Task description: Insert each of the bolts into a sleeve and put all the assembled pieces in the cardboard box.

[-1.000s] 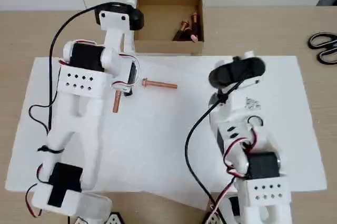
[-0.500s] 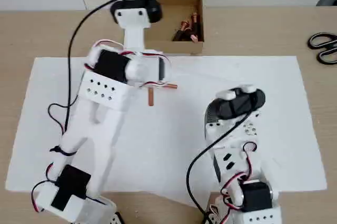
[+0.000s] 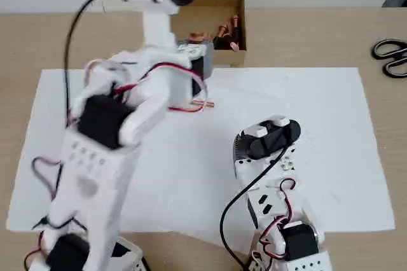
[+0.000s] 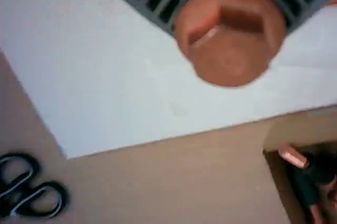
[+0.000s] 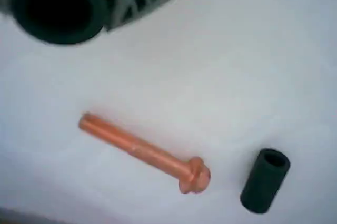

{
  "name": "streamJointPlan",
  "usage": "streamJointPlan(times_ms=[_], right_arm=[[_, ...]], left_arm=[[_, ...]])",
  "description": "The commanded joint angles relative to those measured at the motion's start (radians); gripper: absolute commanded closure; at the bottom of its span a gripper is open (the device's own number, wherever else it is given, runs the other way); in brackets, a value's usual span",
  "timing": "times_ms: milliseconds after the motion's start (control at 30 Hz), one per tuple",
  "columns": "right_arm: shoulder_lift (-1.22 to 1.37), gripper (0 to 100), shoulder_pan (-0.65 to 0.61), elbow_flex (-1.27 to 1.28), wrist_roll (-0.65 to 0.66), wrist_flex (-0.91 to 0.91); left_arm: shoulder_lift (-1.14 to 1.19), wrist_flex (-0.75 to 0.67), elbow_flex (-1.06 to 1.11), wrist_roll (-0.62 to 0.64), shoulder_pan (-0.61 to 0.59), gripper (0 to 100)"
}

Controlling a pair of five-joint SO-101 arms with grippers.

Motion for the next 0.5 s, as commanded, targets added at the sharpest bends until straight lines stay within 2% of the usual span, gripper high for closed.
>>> streamJointPlan(times_ms=[0, 100, 233, 367, 467], right_arm=[[-0.015, 99.5, -0.002, -0.003, -0.077, -0.025], [-0.015, 99.5, -0.002, -0.003, -0.138, -0.031], [-0.015, 99.5, -0.002, 0.005, -0.147, -0.033], [-0.015, 99.5, -0.002, 0.02, -0.149, -0.035], [-0.016, 99.5, -0.005, 0.034, -0.149, -0.035]], left_arm=[[-0.157, 0.048, 0.105, 0.02, -0.002, 99], [-0.249, -0.026, 0.305, 0.049, -0.048, 99], [-0.342, -0.345, 0.659, 0.041, -0.072, 99], [-0.422, -0.638, 0.929, 0.011, -0.025, 99], [-0.445, -0.755, 1.027, 0.006, 0.028, 99]])
